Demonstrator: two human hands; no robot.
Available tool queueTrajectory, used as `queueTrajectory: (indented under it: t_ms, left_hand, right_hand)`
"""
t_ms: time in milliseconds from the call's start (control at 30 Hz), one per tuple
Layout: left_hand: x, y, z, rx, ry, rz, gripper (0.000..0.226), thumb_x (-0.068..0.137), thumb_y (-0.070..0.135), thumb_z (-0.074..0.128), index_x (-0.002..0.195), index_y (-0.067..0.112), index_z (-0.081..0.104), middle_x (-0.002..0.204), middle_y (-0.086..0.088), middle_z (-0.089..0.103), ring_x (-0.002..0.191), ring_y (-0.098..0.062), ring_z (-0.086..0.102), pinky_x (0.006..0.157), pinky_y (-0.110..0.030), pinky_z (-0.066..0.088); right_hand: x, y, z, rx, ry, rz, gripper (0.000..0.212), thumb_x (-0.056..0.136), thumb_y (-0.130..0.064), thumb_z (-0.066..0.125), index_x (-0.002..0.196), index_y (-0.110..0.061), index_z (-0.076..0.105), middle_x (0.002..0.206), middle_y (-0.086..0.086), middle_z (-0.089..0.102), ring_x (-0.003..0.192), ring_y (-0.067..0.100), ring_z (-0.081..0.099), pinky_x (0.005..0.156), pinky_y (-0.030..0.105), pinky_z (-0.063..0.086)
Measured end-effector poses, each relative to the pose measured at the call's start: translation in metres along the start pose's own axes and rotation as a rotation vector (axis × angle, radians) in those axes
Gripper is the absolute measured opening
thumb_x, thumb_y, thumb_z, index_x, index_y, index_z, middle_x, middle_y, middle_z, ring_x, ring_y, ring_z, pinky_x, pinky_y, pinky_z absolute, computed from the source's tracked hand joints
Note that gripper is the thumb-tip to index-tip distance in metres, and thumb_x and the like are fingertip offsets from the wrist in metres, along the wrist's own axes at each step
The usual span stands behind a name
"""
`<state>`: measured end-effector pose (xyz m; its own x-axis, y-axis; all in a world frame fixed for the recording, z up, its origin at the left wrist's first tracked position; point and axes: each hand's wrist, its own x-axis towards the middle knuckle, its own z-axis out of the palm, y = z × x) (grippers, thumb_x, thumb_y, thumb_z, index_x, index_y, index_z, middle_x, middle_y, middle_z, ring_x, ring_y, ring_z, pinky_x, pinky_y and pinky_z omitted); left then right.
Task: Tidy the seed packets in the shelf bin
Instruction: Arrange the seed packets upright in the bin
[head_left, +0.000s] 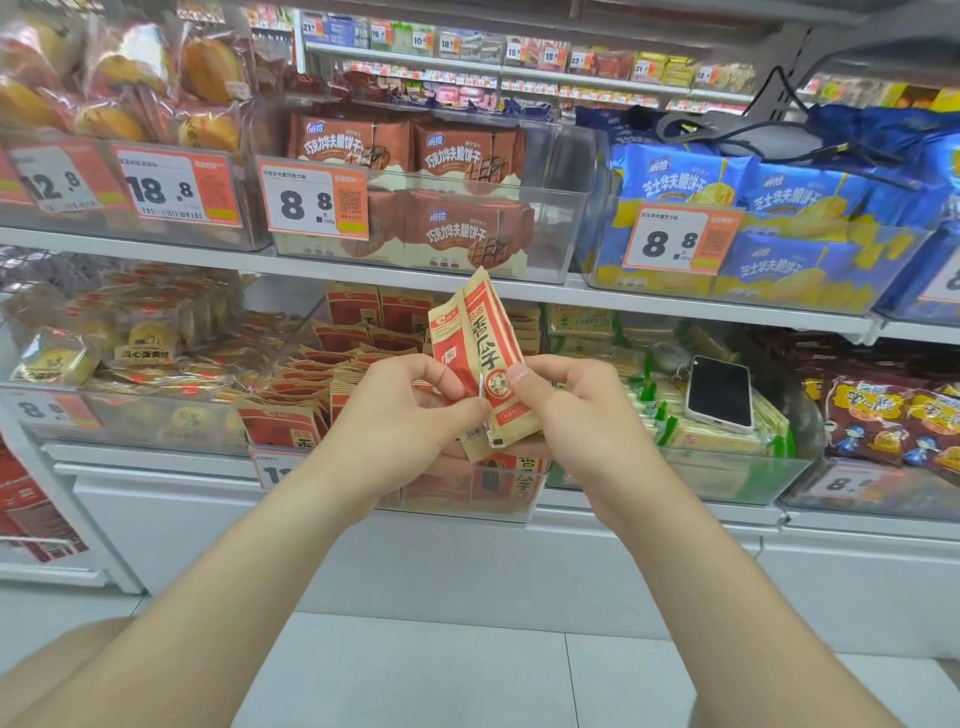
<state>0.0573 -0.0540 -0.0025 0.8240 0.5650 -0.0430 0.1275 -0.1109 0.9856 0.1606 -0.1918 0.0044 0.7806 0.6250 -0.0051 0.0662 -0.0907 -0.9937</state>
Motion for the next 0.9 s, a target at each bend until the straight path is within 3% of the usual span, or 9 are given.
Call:
queueTrajectory:
  t_ms: [133,267,400,567,733,833,900]
  left_hand:
    - [0.001,0.0,-0.001,-0.026,-0.003,0.017,0.018,0.103,0.027,0.072,0.11,0.01,0.07,0.102,-0.006,0.083,0.087,-0.026,0.083,0.079,-0.05,0.068]
    - [-0.006,0.008,-0.002,-0.065,-0.029,0.04,0.053,0.093,0.053,0.074,0.115,0.005,0.066,0.097,0.0,0.083,0.087,-0.023,0.083,0.082,-0.045,0.068]
    - [-0.008,0.01,-0.005,-0.018,-0.064,0.07,0.056,0.084,0.044,0.086,0.115,0.004,0.063,0.096,0.0,0.084,0.09,-0.021,0.082,0.079,-0.04,0.069]
    - [-0.008,0.011,-0.008,-0.021,-0.151,0.028,0.05,0.09,0.039,0.083,0.119,0.003,0.064,0.1,-0.005,0.084,0.092,-0.023,0.082,0.083,-0.039,0.068]
    - [-0.006,0.01,-0.01,-0.082,-0.17,-0.001,0.043,0.092,0.032,0.081,0.121,0.004,0.068,0.1,-0.011,0.083,0.092,-0.027,0.083,0.078,-0.037,0.068]
    - [-0.005,0.009,-0.01,-0.099,-0.165,-0.014,0.044,0.09,0.031,0.082,0.122,0.005,0.067,0.101,-0.01,0.083,0.093,-0.027,0.082,0.078,-0.037,0.068]
    - [-0.004,0.008,-0.011,-0.115,-0.164,-0.014,0.047,0.089,0.033,0.084,0.125,0.008,0.063,0.104,-0.008,0.083,0.094,-0.027,0.082,0.079,-0.037,0.068]
  right_hand:
    - [-0.001,0.001,-0.001,0.033,-0.065,-0.062,0.028,0.113,-0.018,0.053,0.113,-0.014,0.08,0.097,0.008,0.083,0.094,0.023,0.081,0.082,0.036,0.066]
    - [-0.003,0.002,-0.006,0.119,-0.099,-0.12,0.019,0.105,-0.015,0.067,0.11,-0.003,0.081,0.102,0.013,0.082,0.098,0.028,0.081,0.088,0.04,0.066]
    - [-0.006,-0.001,-0.008,0.02,-0.04,-0.218,0.019,0.104,-0.014,0.068,0.099,-0.004,0.084,0.092,0.007,0.083,0.088,0.021,0.082,0.074,0.03,0.066]
    - [-0.003,0.008,-0.009,-0.536,0.119,-0.529,0.025,0.108,-0.026,0.061,0.084,-0.02,0.068,0.07,-0.004,0.071,0.065,0.012,0.064,0.057,0.029,0.05]
    - [0.003,0.009,-0.013,-0.578,0.071,-0.497,0.029,0.113,-0.03,0.05,0.091,-0.017,0.065,0.076,-0.003,0.069,0.071,0.016,0.061,0.067,0.045,0.051]
    - [0.005,0.01,-0.012,-0.603,0.072,-0.499,0.031,0.113,-0.03,0.049,0.09,-0.016,0.063,0.075,-0.002,0.067,0.071,0.016,0.059,0.067,0.043,0.05]
    - [0.004,0.009,-0.013,-0.589,0.063,-0.517,0.029,0.113,-0.028,0.051,0.088,-0.018,0.063,0.072,-0.004,0.065,0.068,0.014,0.058,0.06,0.033,0.046]
